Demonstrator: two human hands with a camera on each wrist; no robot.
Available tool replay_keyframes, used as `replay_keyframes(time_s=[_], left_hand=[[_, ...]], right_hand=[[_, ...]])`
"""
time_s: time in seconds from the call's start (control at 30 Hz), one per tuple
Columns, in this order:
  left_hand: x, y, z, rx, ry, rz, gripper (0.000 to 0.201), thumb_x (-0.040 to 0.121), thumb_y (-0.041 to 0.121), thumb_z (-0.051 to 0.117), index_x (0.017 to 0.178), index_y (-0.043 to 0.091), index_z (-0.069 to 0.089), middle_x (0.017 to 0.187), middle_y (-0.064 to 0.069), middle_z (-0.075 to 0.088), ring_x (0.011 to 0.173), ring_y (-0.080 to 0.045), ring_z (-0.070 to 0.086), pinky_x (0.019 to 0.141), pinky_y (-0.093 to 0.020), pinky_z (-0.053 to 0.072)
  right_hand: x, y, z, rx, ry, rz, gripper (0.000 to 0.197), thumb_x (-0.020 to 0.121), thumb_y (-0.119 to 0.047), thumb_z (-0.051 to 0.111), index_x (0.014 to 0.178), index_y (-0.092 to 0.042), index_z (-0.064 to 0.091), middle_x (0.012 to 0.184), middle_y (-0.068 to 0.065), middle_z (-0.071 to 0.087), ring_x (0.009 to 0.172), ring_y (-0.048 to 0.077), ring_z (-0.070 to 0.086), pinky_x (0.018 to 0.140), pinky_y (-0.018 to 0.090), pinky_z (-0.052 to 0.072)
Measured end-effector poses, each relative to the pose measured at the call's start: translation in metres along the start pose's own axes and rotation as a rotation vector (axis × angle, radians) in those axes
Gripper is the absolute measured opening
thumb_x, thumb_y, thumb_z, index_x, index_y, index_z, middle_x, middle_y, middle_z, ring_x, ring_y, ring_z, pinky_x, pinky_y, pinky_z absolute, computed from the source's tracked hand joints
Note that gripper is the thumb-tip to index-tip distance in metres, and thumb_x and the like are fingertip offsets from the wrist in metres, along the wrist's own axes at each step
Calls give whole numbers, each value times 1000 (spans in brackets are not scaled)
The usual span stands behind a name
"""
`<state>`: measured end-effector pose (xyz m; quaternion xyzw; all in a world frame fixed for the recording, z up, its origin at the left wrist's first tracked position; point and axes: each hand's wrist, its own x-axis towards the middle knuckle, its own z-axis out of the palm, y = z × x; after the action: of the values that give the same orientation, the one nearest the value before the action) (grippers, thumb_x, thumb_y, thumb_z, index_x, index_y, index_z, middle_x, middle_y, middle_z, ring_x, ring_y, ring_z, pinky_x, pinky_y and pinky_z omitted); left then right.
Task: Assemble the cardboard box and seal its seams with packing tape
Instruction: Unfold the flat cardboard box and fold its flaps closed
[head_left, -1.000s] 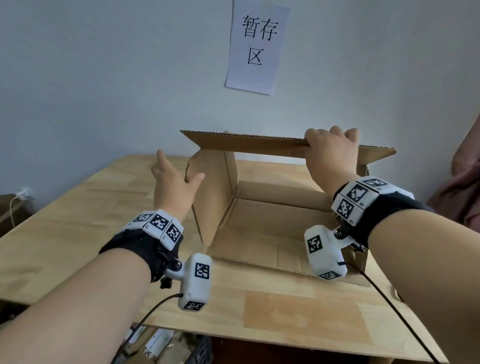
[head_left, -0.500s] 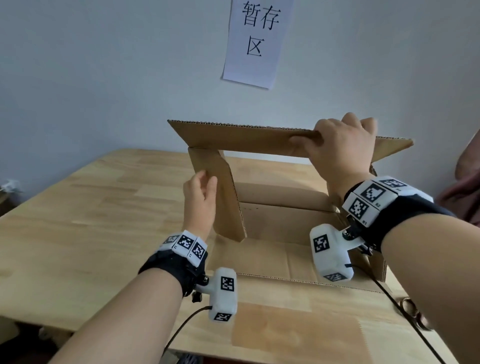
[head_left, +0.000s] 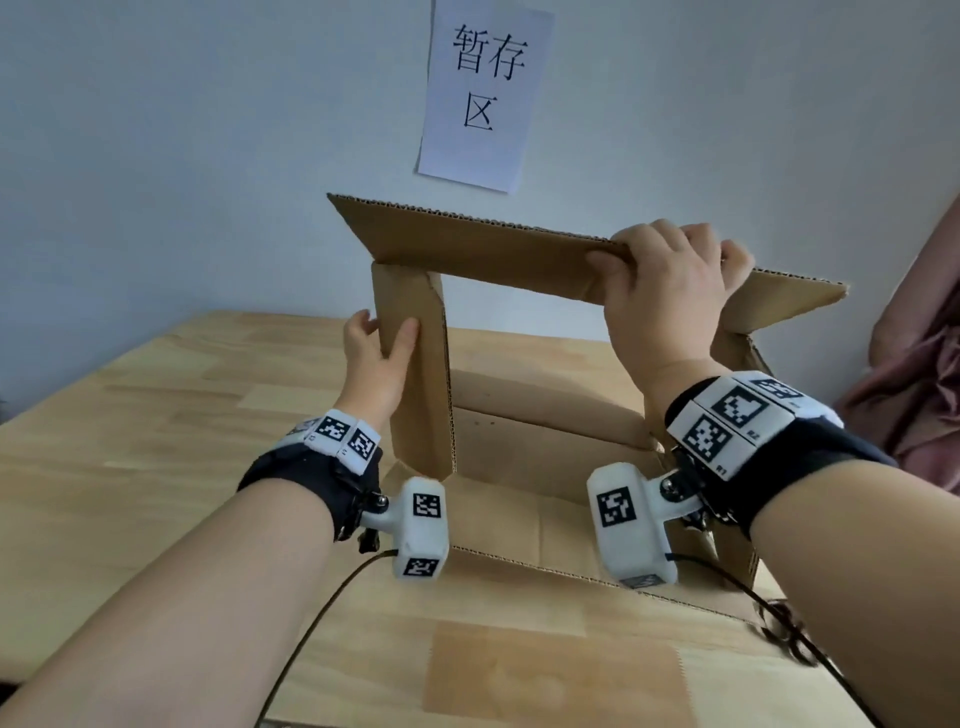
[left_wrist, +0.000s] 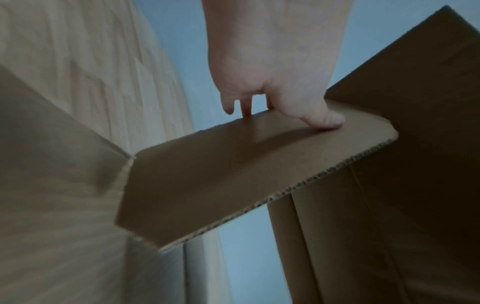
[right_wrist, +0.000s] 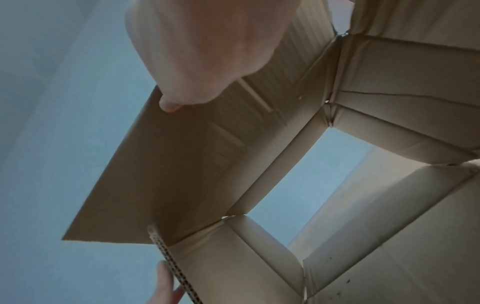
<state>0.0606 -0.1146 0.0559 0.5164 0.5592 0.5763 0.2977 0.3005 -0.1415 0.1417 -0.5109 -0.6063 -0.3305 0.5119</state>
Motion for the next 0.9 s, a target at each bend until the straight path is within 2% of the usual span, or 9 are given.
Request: replay_keyframes(time_s=[0.13, 0.2, 0.33, 0.43, 0.5, 0.6, 0.67, 0.77, 0.9], left_hand=[[8, 14, -3, 38, 21, -51, 98, 68, 69, 65, 143, 21, 24, 142, -6, 34, 124, -21, 44, 106, -42, 39], [6, 15, -7, -33, -25, -109, 105, 57, 68, 75, 136, 22, 23, 132, -2, 46, 115, -18, 54, 99, -40, 46], [-8, 15, -4, 30, -27, -31, 80, 77, 35, 76, 133, 15, 22, 127, 3, 43, 112, -13, 50, 91, -28, 42], [-12, 28, -2, -38, -10, -14, 97, 71, 55, 73, 145, 23, 19, 135, 8, 34, 115, -10, 45, 97, -29, 40], [-13, 41, 0, -171, 35, -57, 97, 62, 71, 69, 140, 32, 24, 131, 6, 46, 113, -12, 51, 99, -36, 44], [-15, 58, 3, -226, 67, -53, 76, 75, 60, 65, 131, 29, 24, 108, 11, 53, 99, -7, 54, 85, -28, 44], [-16, 64, 4, -233, 62, -13, 72, 79, 57, 64, 132, 29, 23, 113, 10, 52, 99, -5, 53, 82, -26, 42], [-14, 69, -2, -225, 39, 13, 85, 73, 72, 58, 141, 45, 15, 143, 4, 34, 120, -13, 43, 101, -37, 39], [-12, 66, -14, -251, 93, 8, 81, 66, 78, 56, 134, 48, 25, 132, -6, 44, 112, -18, 51, 97, -39, 45]], right_hand=[[4, 8, -10, 71, -30, 34, 26, 88, -38, 57, 79, -15, 64, 83, -1, 66, 87, 29, 54, 83, 33, 18], [5, 11, -15, 86, -68, 60, 28, 87, -40, 57, 79, -15, 64, 83, -2, 66, 89, 27, 53, 82, 32, 18], [-1, 17, -27, 88, -80, 82, 28, 88, -41, 58, 79, -15, 64, 84, -3, 65, 90, 26, 52, 82, 32, 17], [2, 18, -36, 98, -59, 87, 28, 88, -40, 58, 80, -14, 63, 85, -1, 65, 90, 28, 52, 81, 33, 17], [8, 15, -40, 100, -20, 82, 27, 88, -39, 58, 79, -14, 62, 84, -1, 64, 90, 28, 52, 80, 33, 18], [16, 13, -43, 97, 33, 77, 25, 88, -37, 59, 78, -13, 62, 82, -1, 64, 87, 28, 53, 81, 33, 18], [16, 14, -43, 91, 70, 60, 22, 87, -33, 61, 78, -14, 64, 80, -1, 65, 83, 28, 55, 81, 33, 18], [13, 10, -40, 134, 72, 32, 19, 87, -30, 61, 77, -15, 67, 79, 0, 65, 79, 27, 56, 80, 32, 18], [11, 4, -35, 163, 38, 5, 21, 87, -30, 59, 75, -14, 66, 78, -1, 63, 79, 25, 55, 78, 29, 15]])
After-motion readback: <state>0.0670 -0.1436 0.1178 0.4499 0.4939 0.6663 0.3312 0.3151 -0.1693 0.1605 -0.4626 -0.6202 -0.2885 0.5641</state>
